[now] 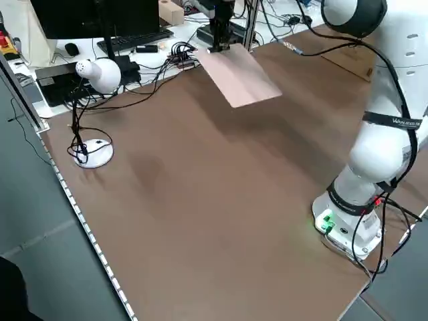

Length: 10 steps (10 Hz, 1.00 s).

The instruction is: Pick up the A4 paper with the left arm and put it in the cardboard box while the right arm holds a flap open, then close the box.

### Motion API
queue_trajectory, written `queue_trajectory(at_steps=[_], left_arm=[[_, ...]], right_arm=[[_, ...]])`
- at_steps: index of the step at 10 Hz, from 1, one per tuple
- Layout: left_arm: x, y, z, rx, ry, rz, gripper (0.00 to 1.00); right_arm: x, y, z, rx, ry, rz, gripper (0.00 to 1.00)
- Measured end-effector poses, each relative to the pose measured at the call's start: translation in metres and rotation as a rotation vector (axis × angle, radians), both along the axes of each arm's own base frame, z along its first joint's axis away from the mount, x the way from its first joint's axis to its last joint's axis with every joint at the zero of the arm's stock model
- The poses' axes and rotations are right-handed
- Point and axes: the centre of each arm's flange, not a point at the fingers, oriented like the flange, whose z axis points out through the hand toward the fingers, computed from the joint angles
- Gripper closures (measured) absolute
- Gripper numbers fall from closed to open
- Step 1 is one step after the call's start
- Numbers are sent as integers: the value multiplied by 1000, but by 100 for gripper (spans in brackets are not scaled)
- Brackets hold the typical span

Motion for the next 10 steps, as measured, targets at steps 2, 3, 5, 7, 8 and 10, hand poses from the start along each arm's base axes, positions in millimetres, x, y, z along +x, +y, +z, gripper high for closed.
queue_trajectory(at_steps=[2, 3, 5, 7, 8, 10], left_arm=[[-10, -8, 29, 1, 7, -11, 70], [-15, -12, 40, 2, 18, -17, 70], [-20, -23, 54, -4, 38, -33, 70], [-25, -23, 74, -7, 42, -47, 70], [-30, -23, 87, -9, 45, -54, 70], [-42, -26, 112, -31, 40, -61, 70]], right_arm=[[1, 36, 7, 8, 8, -7, 96], [-1, 61, 14, 6, 17, -11, 96], [-7, 123, 28, -1, 22, -36, 96], [-18, 189, 36, -5, 18, -54, 96], [-25, 221, 36, -5, 18, -54, 96], [-43, 284, 37, -8, 17, -61, 96]])
